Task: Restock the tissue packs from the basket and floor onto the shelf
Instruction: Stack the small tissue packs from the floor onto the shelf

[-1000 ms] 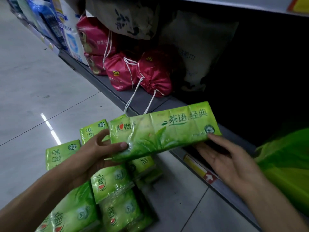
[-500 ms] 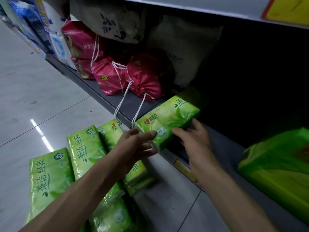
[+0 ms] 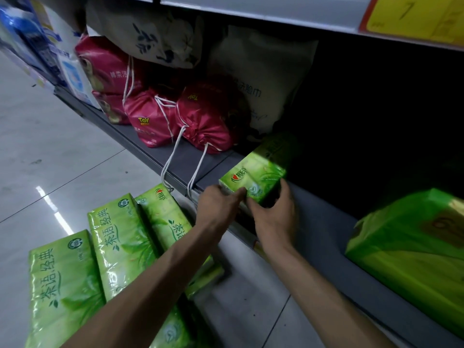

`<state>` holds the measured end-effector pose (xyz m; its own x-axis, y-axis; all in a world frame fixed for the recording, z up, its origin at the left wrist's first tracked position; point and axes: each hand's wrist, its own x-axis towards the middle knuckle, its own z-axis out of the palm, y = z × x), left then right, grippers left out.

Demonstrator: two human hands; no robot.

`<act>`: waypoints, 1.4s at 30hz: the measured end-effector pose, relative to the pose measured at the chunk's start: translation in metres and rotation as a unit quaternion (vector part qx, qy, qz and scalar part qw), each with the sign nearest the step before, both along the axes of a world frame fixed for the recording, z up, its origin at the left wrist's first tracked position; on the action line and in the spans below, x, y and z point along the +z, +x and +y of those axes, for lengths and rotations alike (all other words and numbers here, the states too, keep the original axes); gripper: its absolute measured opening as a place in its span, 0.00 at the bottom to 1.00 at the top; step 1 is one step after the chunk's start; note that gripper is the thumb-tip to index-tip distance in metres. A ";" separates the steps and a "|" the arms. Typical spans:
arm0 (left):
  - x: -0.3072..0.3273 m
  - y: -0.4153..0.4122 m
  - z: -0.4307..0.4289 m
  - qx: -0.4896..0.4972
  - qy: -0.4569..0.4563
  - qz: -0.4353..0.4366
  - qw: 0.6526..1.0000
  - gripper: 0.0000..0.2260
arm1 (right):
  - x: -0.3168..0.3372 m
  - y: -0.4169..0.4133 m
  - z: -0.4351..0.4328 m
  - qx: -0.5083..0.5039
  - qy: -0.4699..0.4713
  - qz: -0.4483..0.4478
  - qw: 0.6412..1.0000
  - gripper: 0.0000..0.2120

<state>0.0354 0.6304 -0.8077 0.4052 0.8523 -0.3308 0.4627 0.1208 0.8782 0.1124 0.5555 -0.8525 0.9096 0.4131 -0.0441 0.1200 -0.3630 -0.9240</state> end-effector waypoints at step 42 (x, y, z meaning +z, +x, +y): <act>-0.016 -0.214 0.016 0.084 0.190 0.205 0.956 0.25 | 0.019 -0.146 0.007 0.393 -0.215 0.074 0.891 0.25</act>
<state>-0.1790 0.6469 -0.8232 0.1544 0.9843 -0.0856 0.7794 -0.0681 0.6228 -0.0336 0.5626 -0.8340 0.3178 0.8358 -0.4476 0.3808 -0.5449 -0.7471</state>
